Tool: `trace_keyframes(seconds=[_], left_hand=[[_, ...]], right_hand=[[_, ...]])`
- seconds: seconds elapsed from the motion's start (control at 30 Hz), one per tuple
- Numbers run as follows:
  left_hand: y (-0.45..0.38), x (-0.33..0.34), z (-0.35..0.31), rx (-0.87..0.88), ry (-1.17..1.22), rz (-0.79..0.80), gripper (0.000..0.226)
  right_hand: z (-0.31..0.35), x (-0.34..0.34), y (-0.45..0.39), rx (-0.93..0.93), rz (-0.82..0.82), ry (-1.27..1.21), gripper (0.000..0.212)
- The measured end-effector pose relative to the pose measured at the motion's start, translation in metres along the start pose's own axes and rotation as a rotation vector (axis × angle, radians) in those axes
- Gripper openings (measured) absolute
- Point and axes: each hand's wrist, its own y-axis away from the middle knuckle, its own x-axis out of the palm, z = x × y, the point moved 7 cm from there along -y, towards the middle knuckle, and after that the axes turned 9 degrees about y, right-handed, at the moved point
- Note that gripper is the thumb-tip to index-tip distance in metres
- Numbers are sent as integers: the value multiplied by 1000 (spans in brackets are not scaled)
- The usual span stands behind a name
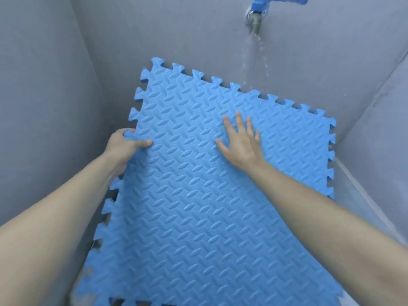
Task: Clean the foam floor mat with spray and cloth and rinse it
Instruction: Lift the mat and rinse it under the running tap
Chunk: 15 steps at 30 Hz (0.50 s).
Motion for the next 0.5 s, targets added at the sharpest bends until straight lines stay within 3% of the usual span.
trace_keyframes(seconds=[0.13, 0.2, 0.23, 0.3, 0.4, 0.43, 0.5], left_hand=[[8, 9, -3, 41, -7, -28, 52], [6, 8, 1, 39, -35, -45, 52], [5, 6, 2, 43, -68, -54, 54], [3, 3, 3, 53, -124, -67, 56], [1, -1, -2, 112, -244, -86, 56], [1, -1, -4, 129, -288, -90, 57], [3, -2, -8, 145, -358, -96, 60]], right_hand=[[126, 80, 168, -831, -82, 182, 68], [148, 108, 239, -1286, -26, 340, 68], [146, 111, 248, -1379, -2, 377, 66], [133, 99, 215, -1270, -108, 358, 62], [88, 67, 123, -753, -86, 364, 64], [80, 62, 113, -662, -49, 352, 66], [90, 67, 129, -681, -94, 305, 72]])
